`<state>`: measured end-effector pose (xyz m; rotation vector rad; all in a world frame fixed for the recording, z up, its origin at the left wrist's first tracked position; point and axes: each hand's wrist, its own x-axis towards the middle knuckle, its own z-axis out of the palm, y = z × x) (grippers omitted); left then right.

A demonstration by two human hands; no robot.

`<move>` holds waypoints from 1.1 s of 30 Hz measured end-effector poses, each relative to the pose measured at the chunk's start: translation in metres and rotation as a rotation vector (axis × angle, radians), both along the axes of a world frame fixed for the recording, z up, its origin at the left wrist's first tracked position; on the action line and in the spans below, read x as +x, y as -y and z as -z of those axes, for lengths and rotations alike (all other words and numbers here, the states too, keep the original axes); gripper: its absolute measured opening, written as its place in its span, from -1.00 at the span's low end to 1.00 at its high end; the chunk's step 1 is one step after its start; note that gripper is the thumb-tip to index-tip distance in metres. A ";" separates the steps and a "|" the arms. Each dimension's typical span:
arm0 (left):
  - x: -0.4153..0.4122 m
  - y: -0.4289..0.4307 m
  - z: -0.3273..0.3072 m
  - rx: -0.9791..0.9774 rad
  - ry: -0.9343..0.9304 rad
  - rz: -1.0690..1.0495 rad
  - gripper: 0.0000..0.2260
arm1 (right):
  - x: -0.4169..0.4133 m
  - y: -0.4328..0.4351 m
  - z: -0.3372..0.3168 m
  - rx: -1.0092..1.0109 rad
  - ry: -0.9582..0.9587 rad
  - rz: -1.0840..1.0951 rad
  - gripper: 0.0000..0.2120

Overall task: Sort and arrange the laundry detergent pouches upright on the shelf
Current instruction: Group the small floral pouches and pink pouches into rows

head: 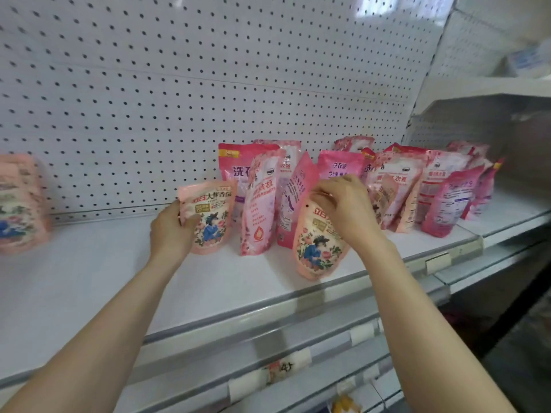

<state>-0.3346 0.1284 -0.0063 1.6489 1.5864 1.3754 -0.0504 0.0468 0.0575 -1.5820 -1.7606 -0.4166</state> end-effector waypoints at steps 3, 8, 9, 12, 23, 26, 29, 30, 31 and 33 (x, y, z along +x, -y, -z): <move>-0.006 0.004 0.003 -0.016 0.012 0.034 -0.78 | -0.011 0.004 0.002 0.022 0.006 0.072 -0.81; -0.018 0.012 0.008 -0.017 0.062 0.090 -0.77 | -0.002 0.023 0.008 0.057 -0.538 0.170 -0.49; -0.019 0.014 0.009 -0.036 0.075 0.108 -0.77 | -0.002 0.028 0.014 0.033 -0.701 0.138 -0.48; -0.022 0.019 0.014 -0.081 0.113 0.165 -0.78 | -0.010 0.038 0.040 -0.100 -1.070 -0.034 -0.64; -0.092 0.056 0.017 -0.027 0.354 0.125 -0.78 | -0.112 0.045 0.053 -0.105 -1.134 -0.299 -0.88; -0.131 0.066 0.020 0.021 0.404 0.064 -0.76 | -0.152 0.034 0.050 -0.190 -1.095 -0.370 -0.86; -0.169 0.073 0.023 0.062 0.449 -0.016 -0.76 | -0.190 0.009 0.043 -0.252 -0.971 -0.417 -0.86; -0.180 0.075 0.024 0.071 0.449 -0.051 -0.75 | -0.202 -0.001 0.039 -0.274 -0.941 -0.431 -0.88; -0.190 0.077 0.025 0.074 0.441 -0.091 -0.74 | -0.214 -0.014 0.035 -0.300 -0.921 -0.444 -0.91; -0.210 0.078 0.026 0.077 0.448 -0.155 -0.75 | -0.238 -0.043 0.025 -0.357 -0.889 -0.483 -0.93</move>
